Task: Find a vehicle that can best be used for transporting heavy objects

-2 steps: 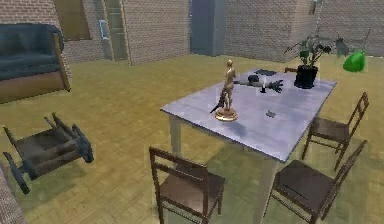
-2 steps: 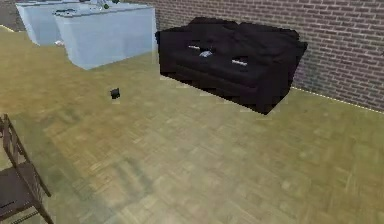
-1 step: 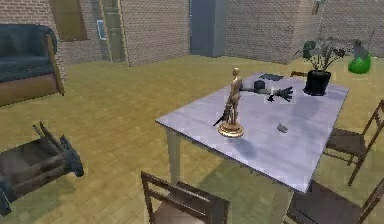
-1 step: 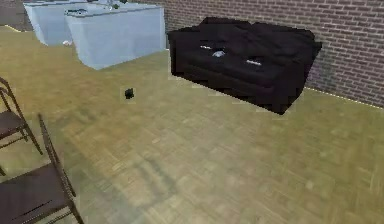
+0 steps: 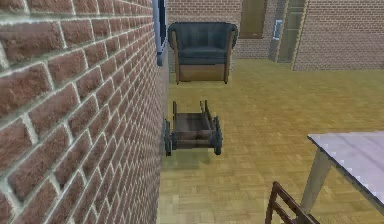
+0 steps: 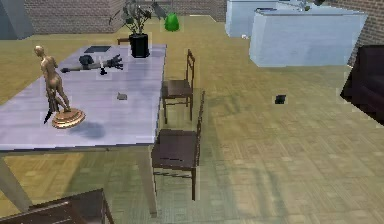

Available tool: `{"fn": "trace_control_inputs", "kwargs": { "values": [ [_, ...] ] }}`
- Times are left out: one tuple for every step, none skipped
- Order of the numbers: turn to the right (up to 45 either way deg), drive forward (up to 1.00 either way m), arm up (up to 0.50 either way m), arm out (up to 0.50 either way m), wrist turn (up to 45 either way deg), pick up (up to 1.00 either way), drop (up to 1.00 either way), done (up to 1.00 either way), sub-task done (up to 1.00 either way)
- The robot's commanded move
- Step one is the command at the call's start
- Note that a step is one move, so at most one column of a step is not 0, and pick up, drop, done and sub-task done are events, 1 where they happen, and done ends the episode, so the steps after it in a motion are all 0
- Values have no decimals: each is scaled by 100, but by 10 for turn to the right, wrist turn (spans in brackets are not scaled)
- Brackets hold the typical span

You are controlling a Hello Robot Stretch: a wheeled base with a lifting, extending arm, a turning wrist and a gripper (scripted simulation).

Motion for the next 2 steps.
{"fn": "trace_control_inputs", "kwargs": {
  "values": [
    [-30,0,0,0,0,0,0,0,0],
    [0,80,0,0,0,0,0,0,0]
  ]
}}
